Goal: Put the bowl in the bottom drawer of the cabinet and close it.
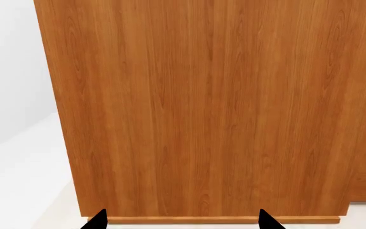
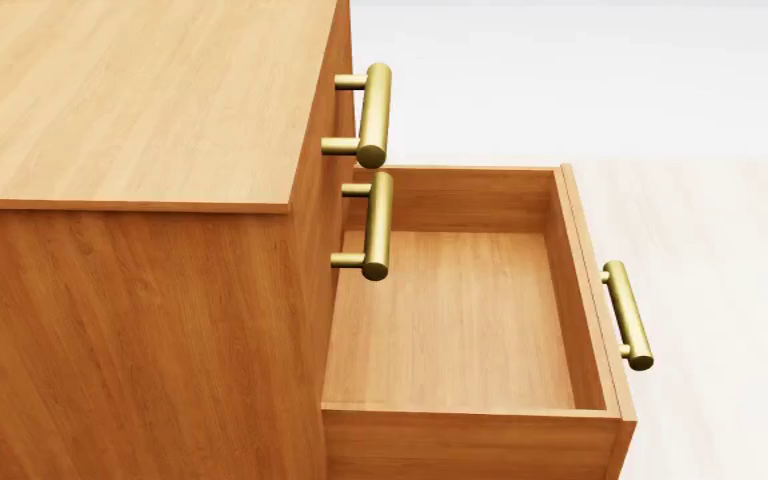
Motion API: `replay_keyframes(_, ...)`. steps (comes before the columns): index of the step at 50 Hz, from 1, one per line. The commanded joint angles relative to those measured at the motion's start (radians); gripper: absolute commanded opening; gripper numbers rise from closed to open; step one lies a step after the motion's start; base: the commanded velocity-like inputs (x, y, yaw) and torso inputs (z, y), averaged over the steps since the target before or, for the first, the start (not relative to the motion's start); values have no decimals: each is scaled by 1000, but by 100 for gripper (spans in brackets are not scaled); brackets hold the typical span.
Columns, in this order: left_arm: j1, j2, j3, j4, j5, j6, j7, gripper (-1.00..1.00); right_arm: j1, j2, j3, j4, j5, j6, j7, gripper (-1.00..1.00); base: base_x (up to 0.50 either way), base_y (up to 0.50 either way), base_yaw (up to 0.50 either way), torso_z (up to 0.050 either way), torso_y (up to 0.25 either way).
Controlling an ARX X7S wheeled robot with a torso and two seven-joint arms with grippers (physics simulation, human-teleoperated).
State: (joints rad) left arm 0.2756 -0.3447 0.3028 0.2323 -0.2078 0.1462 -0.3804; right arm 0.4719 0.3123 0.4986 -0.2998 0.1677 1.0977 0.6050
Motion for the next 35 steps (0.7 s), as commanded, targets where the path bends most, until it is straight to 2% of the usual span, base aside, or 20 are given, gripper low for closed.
replay_keyframes(1,-1,2,4,-20,4,18,-1,100,-2,-13,37,27,-18,6,42,100,0,0,0,0,0)
replay_keyframes(10,6,-13,3,43,-5,-33,-16,100,2,-21,73,39,-29,24,74,100,0,0,0,0,0)
replay_keyframes(19,2,-14,5,38,-8,-32,-17,100,1,-32,97,54,-17,35,72,100,0,0,0,0,0)
replay_keyframes(21,-5,-2,9,-17,-1,12,-7,100,5,-33,106,52,-2,51,59,100,0,0,0,0,0)
replay_keyframes(24,4,-16,5,38,-10,-29,-17,100,7,-34,111,52,5,60,55,100,0,0,0,0,0)
replay_keyframes(35,-4,-14,7,12,-15,-11,-12,100,7,-42,131,53,27,83,39,100,0,0,0,0,0)
